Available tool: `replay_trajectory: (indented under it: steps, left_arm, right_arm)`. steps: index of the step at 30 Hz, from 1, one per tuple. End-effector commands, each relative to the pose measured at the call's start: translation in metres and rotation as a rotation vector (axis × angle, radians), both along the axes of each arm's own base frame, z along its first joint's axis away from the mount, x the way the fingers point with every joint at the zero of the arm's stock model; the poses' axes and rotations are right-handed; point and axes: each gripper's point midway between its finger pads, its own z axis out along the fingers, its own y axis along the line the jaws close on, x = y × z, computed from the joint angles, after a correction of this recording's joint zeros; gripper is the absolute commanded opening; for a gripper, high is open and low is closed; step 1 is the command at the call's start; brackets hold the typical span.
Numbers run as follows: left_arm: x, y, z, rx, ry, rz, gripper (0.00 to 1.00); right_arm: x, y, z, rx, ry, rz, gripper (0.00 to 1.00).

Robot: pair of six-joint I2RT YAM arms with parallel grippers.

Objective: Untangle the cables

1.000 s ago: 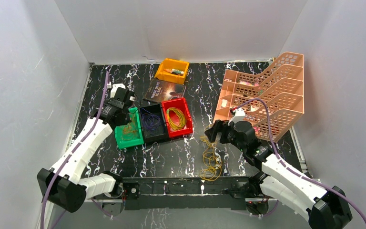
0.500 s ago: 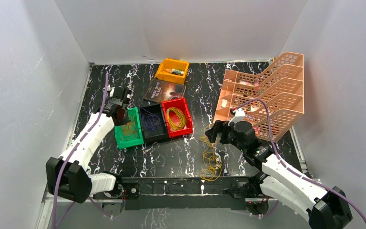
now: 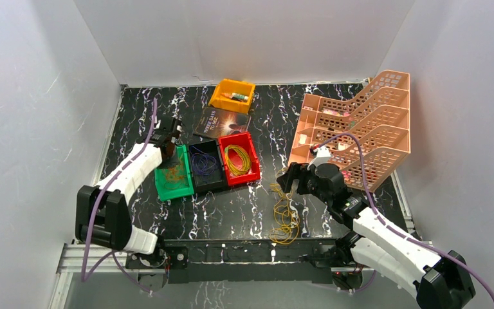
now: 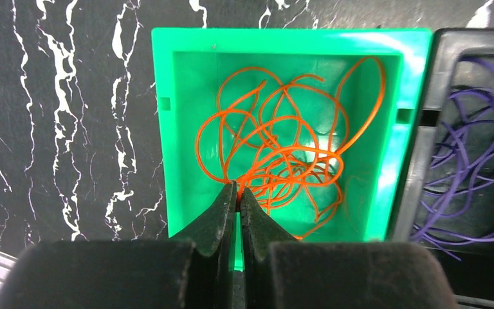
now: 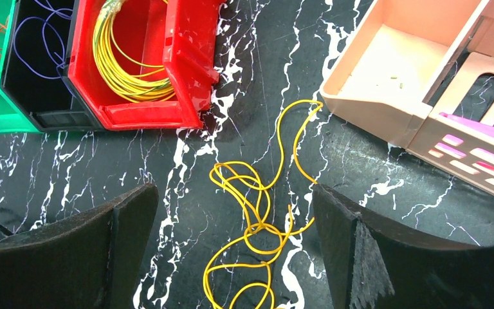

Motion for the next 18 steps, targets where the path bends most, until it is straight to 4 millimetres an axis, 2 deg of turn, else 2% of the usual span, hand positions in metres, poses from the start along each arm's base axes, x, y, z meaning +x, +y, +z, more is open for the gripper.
replay_trajectory:
  steps: [1,6,14,18]
  left_arm:
    - [0.0,0.008,-0.01,0.032,0.025,0.004,0.0]
    - [0.006,0.011,-0.019,0.054,0.038,0.01,0.0]
    - [0.002,0.012,-0.044,0.074,0.142,-0.001,0.0]
    - [0.002,0.013,-0.043,0.076,0.139,0.003,0.01]
  right_arm:
    - [0.011,0.005,0.026,0.035,-0.071,-0.002,0.98]
    - [0.011,0.006,0.026,0.031,-0.073,0.002,0.98]
    - [0.01,0.006,0.023,0.026,-0.067,0.008,0.98]
    - [0.01,0.005,0.022,0.025,-0.068,0.004,0.98]
